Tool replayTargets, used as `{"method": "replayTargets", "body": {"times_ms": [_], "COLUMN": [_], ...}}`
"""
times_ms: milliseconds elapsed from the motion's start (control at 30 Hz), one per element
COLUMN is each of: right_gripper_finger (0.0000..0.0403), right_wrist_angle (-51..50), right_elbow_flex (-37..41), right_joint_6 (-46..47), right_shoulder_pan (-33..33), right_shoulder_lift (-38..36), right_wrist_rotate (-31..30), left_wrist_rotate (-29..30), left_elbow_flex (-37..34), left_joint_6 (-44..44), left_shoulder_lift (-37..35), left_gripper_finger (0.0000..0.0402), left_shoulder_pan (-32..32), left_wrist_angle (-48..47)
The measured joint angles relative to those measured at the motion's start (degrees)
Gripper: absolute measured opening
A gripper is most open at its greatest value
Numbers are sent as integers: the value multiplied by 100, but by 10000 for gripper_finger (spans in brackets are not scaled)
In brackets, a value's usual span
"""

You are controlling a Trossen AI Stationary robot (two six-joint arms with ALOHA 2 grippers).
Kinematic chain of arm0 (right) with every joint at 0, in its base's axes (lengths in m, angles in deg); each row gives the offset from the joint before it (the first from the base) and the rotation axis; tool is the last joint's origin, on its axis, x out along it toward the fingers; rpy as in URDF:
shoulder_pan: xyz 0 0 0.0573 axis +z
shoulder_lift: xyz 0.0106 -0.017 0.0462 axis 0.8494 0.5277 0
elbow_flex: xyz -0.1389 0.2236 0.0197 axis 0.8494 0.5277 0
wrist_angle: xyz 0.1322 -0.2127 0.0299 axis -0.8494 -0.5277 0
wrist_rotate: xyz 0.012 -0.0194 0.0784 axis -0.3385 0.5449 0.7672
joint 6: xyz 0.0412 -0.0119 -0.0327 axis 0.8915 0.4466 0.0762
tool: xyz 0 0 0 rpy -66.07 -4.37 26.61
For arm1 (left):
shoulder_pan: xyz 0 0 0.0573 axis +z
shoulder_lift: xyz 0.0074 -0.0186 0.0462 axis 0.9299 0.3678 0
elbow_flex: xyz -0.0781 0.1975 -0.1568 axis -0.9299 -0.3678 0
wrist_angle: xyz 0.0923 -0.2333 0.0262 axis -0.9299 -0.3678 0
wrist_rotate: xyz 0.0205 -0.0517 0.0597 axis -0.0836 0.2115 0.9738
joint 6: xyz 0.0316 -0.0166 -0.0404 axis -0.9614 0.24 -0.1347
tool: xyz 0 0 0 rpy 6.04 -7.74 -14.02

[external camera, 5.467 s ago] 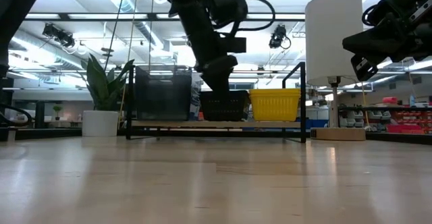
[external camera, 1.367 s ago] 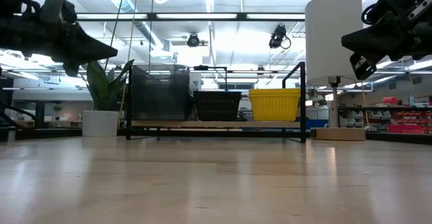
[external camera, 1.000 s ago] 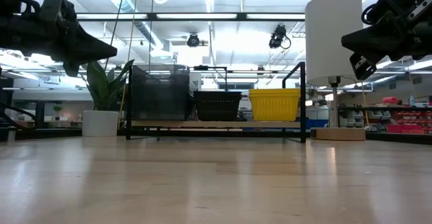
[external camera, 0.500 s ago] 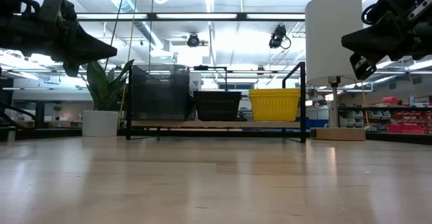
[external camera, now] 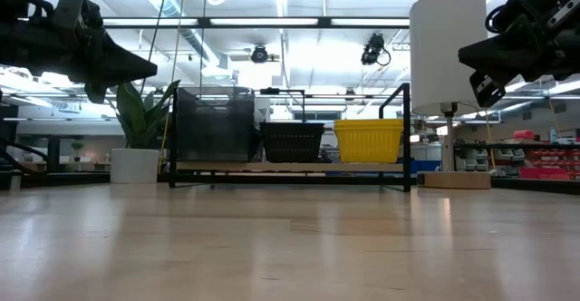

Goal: Stack baskets on shelf by color
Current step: Return to Home Position

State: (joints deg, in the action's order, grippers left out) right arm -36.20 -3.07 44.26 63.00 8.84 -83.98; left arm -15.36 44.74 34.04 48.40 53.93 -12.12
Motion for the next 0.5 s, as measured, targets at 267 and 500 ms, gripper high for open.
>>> {"method": "replayTargets", "body": {"times_ms": [267, 500], "right_gripper_finger": [25, 25], "right_wrist_angle": [0, 0], "right_elbow_flex": [0, 0], "right_joint_6": [0, 0], "right_shoulder_pan": [-1, 0], "right_shoulder_lift": [0, 0], "right_wrist_rotate": [0, 0], "left_wrist_rotate": [-2, -2], "left_elbow_flex": [-2, -2], "left_joint_6": [-1, -3], "left_shoulder_lift": [0, 0], "left_gripper_finger": [30, 40], "left_shoulder_pan": [0, 0], "left_wrist_angle": [-2, -2]}}
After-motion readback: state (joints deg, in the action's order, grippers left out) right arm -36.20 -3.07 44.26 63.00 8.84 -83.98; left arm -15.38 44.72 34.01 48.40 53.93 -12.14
